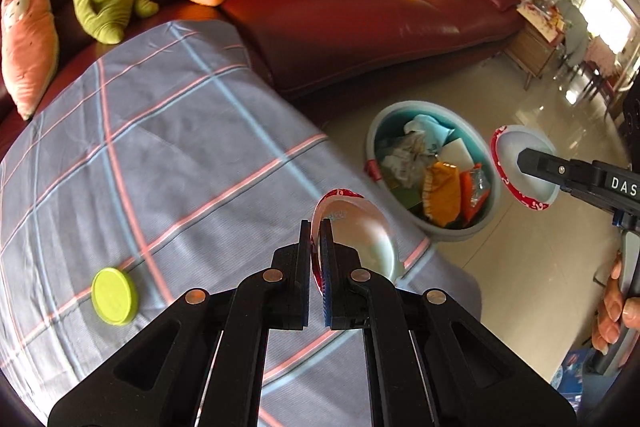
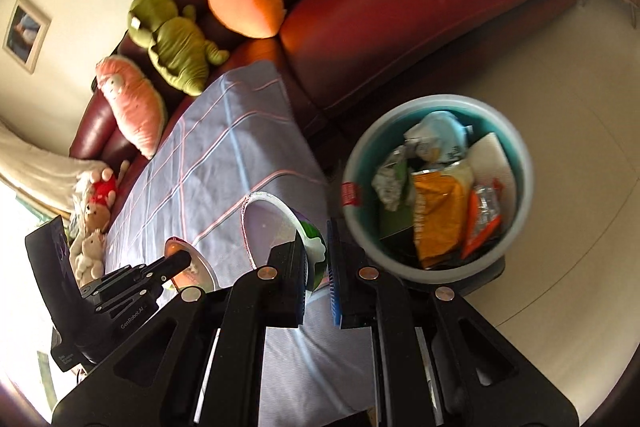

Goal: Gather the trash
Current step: 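Carry both white cups over the teal bucket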

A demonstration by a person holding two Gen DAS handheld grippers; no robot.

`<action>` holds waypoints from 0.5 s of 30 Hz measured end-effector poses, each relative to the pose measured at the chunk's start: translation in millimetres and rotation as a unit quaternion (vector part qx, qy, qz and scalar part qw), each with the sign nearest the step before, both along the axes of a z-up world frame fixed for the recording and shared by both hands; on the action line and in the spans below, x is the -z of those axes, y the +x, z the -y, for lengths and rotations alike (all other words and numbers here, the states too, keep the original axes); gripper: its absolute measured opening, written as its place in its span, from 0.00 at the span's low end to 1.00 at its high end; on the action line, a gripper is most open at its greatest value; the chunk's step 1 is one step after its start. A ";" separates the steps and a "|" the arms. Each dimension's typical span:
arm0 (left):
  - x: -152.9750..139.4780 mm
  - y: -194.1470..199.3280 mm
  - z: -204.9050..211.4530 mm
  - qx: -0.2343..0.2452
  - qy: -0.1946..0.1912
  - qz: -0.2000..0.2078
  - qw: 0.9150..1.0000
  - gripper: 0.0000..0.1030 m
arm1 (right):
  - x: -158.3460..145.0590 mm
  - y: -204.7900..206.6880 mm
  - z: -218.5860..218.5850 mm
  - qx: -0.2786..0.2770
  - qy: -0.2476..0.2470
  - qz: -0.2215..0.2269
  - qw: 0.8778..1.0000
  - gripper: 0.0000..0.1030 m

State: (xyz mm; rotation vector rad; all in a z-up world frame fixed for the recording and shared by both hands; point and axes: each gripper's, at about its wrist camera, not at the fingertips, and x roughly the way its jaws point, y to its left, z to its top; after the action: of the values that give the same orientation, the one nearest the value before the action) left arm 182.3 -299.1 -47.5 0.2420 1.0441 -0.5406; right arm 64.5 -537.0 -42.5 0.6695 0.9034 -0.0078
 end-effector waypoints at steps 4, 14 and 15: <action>1.2 8.3 22.7 0.012 -0.006 -0.007 1.000 0.05 | 2.8 -7.4 23.6 0.023 -0.002 -0.005 1.000 0.09; 20.0 28.1 82.2 0.049 -0.005 -0.028 0.998 0.05 | 17.3 -8.1 66.6 0.064 0.003 -0.022 0.998 0.09; 23.1 29.6 87.7 0.053 -0.005 -0.031 0.998 0.05 | 19.5 -7.5 68.8 0.065 0.004 -0.025 0.998 0.09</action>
State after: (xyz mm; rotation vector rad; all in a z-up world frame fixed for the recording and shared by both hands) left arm 211.8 -386.8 -70.6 0.2754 1.0929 -0.6520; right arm 57.1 -605.8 -62.0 0.7369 0.9073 -0.1378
